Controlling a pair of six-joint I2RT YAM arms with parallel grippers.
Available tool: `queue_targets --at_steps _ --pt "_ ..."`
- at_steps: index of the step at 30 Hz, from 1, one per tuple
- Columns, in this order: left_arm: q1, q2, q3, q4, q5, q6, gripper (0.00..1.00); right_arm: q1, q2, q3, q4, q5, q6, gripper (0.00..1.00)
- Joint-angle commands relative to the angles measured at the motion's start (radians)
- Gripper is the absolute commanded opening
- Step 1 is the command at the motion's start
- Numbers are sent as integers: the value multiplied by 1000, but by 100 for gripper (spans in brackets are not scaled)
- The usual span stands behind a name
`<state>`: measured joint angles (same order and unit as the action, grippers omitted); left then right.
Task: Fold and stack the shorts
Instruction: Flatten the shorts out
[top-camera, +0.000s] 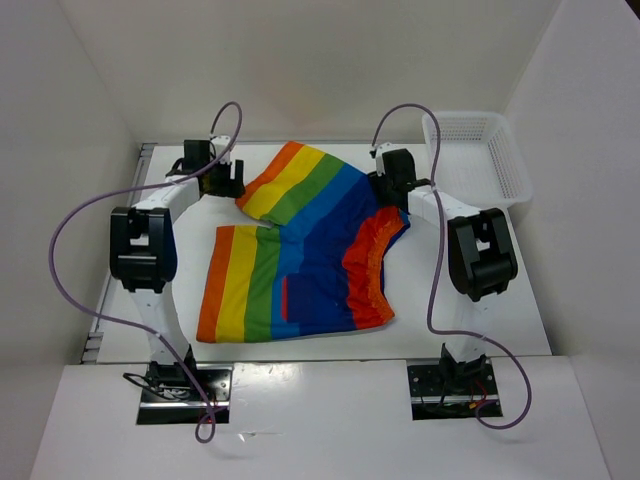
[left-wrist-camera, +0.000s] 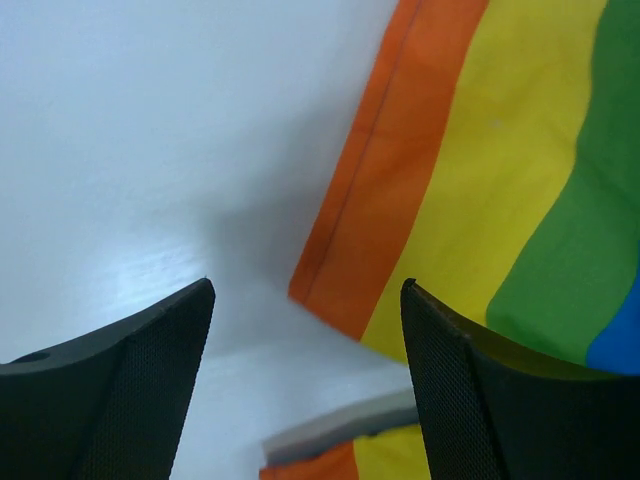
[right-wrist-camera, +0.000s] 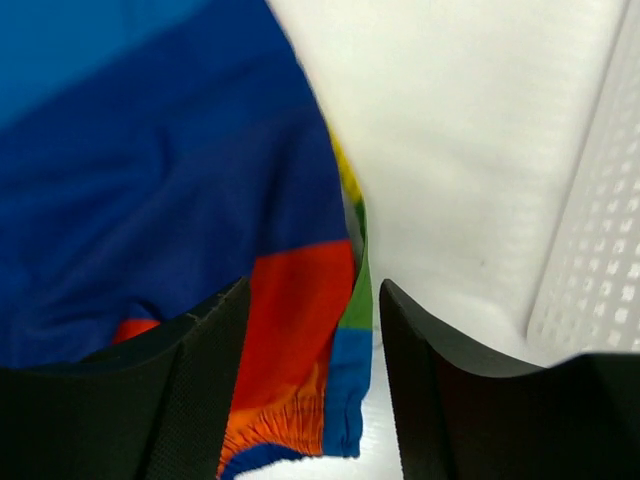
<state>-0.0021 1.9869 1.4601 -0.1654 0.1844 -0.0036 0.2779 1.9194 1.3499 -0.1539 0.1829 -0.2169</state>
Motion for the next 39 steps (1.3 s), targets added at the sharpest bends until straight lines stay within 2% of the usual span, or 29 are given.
queue_targets --at_steps 1,4,5,12,19,20,21,25,30,34,35,37,38,39 --pt "-9 90 115 -19 165 4 82 9 -66 -50 22 -8 -70 61" --pt "-9 157 196 -88 222 4 82 0 -66 -69 36 3 -93 61" --pt "-9 173 209 -104 211 4 80 -14 -66 -69 36 3 -93 61" --pt "-9 194 169 -215 198 4 70 -25 -57 -96 25 -20 -114 67" --pt "-18 207 126 -244 193 4 36 -25 -66 -153 25 -7 -134 70" --pt "-18 207 126 -244 193 4 28 -34 -66 -153 25 -17 -145 71" --pt "-18 193 117 -244 170 4 14 -34 -66 -164 25 -28 -145 72" --pt "28 142 71 -255 93 4 0 -34 -66 -182 37 -37 -171 74" --pt "80 44 -42 -324 32 4 0 -43 -20 -132 37 -69 -162 74" --pt "57 -36 -139 -368 32 4 1 -43 13 -98 -6 -146 -162 72" --pt "57 -45 -170 -368 32 4 5 -43 30 -84 -24 -161 -162 69" --pt "44 -59 -170 -378 32 4 41 -43 43 -75 -38 -192 -176 56" --pt "44 -59 -161 -378 32 4 50 -43 53 -66 -48 -192 -185 51" --pt "44 -59 -147 -369 32 4 54 -43 53 -66 -49 -204 -202 47"
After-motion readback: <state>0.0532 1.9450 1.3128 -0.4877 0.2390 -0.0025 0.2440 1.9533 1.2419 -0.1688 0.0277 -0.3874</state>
